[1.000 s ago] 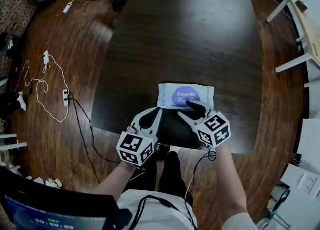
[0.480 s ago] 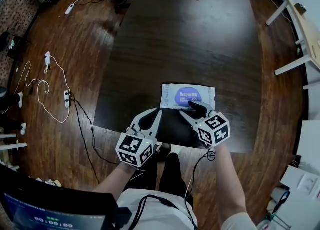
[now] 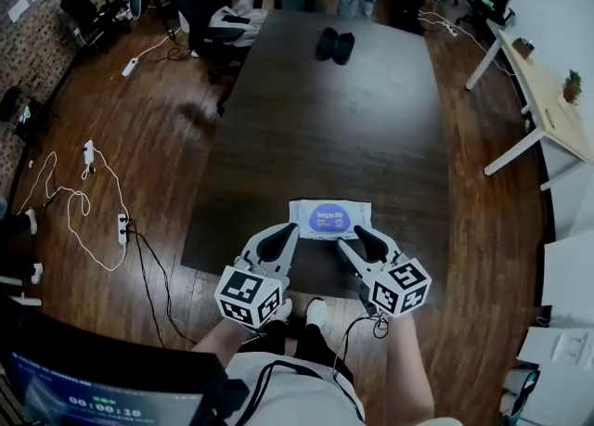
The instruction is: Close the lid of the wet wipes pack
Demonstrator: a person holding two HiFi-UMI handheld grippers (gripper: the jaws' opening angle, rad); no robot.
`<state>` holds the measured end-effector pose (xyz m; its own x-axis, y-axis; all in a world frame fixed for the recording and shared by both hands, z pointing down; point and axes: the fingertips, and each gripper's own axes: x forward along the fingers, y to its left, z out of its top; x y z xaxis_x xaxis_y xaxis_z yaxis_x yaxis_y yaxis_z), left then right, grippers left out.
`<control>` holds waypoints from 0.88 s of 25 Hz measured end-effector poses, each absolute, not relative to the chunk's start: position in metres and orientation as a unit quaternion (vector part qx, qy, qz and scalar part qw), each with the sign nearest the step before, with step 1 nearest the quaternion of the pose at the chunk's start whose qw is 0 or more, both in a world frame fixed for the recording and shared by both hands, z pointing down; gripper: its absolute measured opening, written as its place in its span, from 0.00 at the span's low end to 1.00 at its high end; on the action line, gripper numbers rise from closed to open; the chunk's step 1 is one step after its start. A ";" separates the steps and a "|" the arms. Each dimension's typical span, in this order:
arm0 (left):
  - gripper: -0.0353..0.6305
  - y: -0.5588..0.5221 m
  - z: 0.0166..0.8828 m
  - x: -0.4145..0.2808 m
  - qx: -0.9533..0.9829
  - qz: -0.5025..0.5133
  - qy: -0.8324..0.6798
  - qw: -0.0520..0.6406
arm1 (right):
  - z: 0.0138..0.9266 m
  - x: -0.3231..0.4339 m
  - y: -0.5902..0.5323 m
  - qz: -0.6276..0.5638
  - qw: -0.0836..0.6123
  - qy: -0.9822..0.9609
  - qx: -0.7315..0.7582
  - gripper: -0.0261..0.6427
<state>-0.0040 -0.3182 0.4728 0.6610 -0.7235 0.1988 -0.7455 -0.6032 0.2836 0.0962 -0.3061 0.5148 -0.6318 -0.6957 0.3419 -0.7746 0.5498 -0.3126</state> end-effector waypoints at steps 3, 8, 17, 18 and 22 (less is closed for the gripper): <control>0.05 -0.311 0.433 -0.006 0.905 0.017 -0.399 0.147 | 0.468 0.104 -0.288 0.197 0.062 -0.872 0.445 0.34; 0.05 -0.298 0.375 -0.010 0.921 0.008 -0.378 0.088 | 0.412 0.119 -0.257 0.149 0.035 -0.859 0.489 0.28; 0.05 -0.284 0.314 -0.023 0.938 -0.035 -0.344 0.031 | 0.327 0.130 -0.226 0.064 -0.018 -0.833 0.550 0.16; 0.05 -0.283 0.314 -0.025 0.939 -0.035 -0.342 0.029 | 0.325 0.130 -0.225 0.061 -0.023 -0.830 0.554 0.13; 0.05 -0.280 0.322 -0.031 0.942 -0.031 -0.334 0.032 | 0.330 0.126 -0.220 0.062 -0.026 -0.821 0.567 0.05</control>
<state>-0.0312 -0.2805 0.3215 0.7750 -0.6309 -0.0373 -0.6269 -0.7749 0.0804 0.1264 -0.2200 0.3302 -0.3560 -0.9341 0.0275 -0.9276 0.3496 -0.1318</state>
